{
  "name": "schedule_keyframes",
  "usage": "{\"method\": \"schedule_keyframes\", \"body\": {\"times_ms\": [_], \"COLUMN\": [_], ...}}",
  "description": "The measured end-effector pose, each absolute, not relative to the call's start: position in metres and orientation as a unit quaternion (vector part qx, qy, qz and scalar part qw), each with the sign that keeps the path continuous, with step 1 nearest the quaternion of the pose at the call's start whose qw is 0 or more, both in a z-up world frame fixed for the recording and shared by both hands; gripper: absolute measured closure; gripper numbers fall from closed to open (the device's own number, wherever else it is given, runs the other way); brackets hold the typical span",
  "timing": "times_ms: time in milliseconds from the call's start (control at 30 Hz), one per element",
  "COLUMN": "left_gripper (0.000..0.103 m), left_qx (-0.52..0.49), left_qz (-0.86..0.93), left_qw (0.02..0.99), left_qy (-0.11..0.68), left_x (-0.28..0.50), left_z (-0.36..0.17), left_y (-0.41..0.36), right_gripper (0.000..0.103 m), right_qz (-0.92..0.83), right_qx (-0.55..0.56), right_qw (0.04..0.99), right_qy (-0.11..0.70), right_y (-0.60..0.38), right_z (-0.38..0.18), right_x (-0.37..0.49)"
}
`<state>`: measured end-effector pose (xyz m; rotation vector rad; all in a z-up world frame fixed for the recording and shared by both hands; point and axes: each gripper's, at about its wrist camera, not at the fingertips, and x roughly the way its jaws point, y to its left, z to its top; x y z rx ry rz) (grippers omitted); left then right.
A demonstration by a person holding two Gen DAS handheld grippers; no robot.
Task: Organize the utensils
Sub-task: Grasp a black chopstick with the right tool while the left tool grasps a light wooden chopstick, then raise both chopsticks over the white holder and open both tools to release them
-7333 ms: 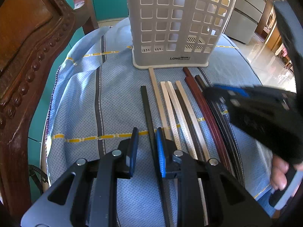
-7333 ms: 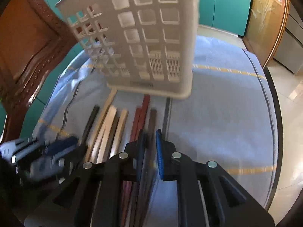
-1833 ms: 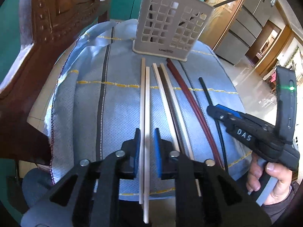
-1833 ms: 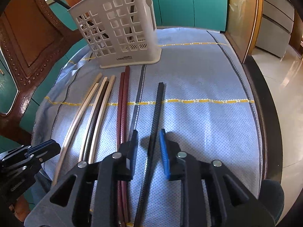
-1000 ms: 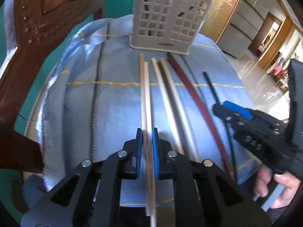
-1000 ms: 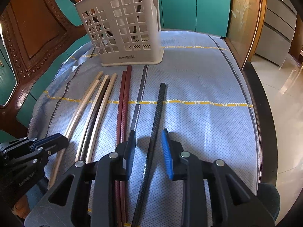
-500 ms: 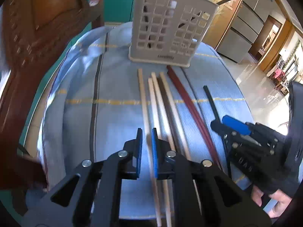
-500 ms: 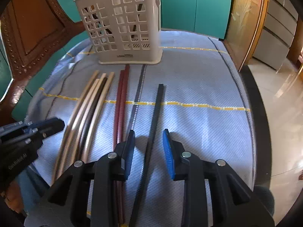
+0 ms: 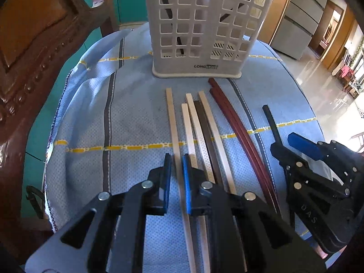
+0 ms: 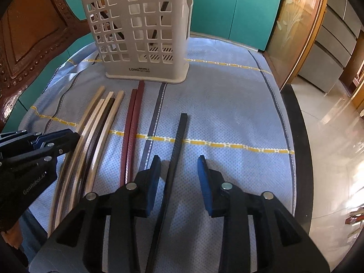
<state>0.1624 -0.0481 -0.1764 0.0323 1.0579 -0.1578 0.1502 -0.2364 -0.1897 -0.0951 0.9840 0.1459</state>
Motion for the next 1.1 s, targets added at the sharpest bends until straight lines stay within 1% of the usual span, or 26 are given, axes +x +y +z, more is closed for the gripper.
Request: {"method": "schedule_keyframes", "body": {"times_ms": [33,67,100,200,300,400,900,1100], "left_gripper": [0.092,0.092,0.094,0.096,0.096,0.096,0.097,0.097], "left_qx": [0.019,0.020,0.021,0.009,-0.005,-0.006,-0.026,-0.031], "left_qz": [-0.074,-0.074,-0.074,-0.078,-0.082,-0.081,-0.114,-0.127], "left_qw": [0.860,0.861,0.861,0.860,0.866,0.880,0.934,0.949], "left_qy": [0.504,0.503,0.503,0.504,0.493,0.468,0.337,0.288], "left_x": [0.164,0.164,0.164,0.165,0.162,0.153,0.113,0.114], "left_z": [-0.177,-0.177,-0.177,-0.177,-0.170,-0.149,-0.022,0.028], "left_y": [-0.049,-0.050,-0.050,-0.048,-0.044,-0.040,-0.027,-0.022], "right_gripper": [0.073,0.086,0.093,0.096,0.097,0.097,0.097,0.097], "right_qz": [0.078,0.084,0.089,0.107,0.108,0.112,0.146,0.172], "right_qx": [-0.042,-0.039,-0.032,-0.012,-0.006,0.002,0.045,0.048], "right_qw": [0.877,0.877,0.876,0.875,0.886,0.898,0.950,0.959], "right_qy": [0.472,0.472,0.473,0.472,0.450,0.425,0.274,0.218], "right_y": [-0.237,-0.237,-0.238,-0.242,-0.247,-0.255,-0.299,-0.298], "right_z": [-0.190,-0.189,-0.189,-0.188,-0.176,-0.157,-0.026,0.030], "right_x": [0.150,0.149,0.149,0.147,0.140,0.132,0.086,0.096]}}
